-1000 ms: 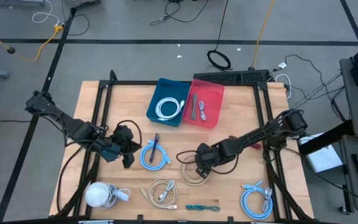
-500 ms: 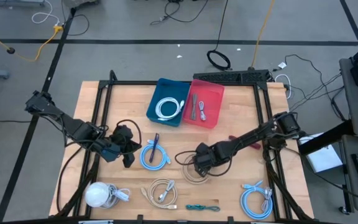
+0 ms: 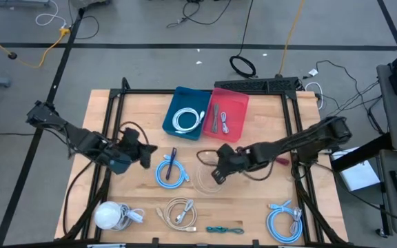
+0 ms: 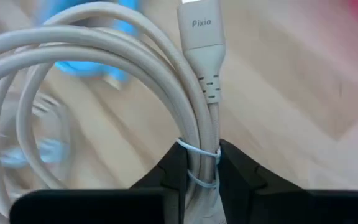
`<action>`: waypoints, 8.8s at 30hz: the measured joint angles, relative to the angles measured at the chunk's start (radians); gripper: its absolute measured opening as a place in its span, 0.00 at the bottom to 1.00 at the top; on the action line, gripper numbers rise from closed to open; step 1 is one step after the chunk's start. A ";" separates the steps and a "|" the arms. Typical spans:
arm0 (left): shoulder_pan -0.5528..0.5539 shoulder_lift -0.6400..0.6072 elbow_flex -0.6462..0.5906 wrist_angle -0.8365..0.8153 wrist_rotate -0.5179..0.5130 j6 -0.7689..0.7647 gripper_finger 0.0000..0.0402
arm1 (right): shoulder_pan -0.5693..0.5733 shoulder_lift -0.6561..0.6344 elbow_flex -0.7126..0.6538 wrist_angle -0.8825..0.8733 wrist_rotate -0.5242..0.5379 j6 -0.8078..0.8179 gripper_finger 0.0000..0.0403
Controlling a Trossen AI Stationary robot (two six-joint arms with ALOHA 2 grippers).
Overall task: Pick & Place USB Port
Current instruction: Put the large brown charger cable into the blue bin, then put the small black and violet charger cable into the pink bin
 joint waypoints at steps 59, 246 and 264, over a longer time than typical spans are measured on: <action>0.688 0.038 -0.249 1.122 0.995 0.067 0.68 | -0.163 -0.156 0.123 0.260 0.273 -0.144 0.12; 1.084 0.615 0.224 0.140 0.691 1.092 0.66 | -0.043 -0.211 0.122 0.577 0.143 -0.324 0.58; 0.949 0.515 0.574 -0.182 0.664 1.134 0.66 | -0.051 -0.211 0.122 0.546 0.108 -0.327 0.58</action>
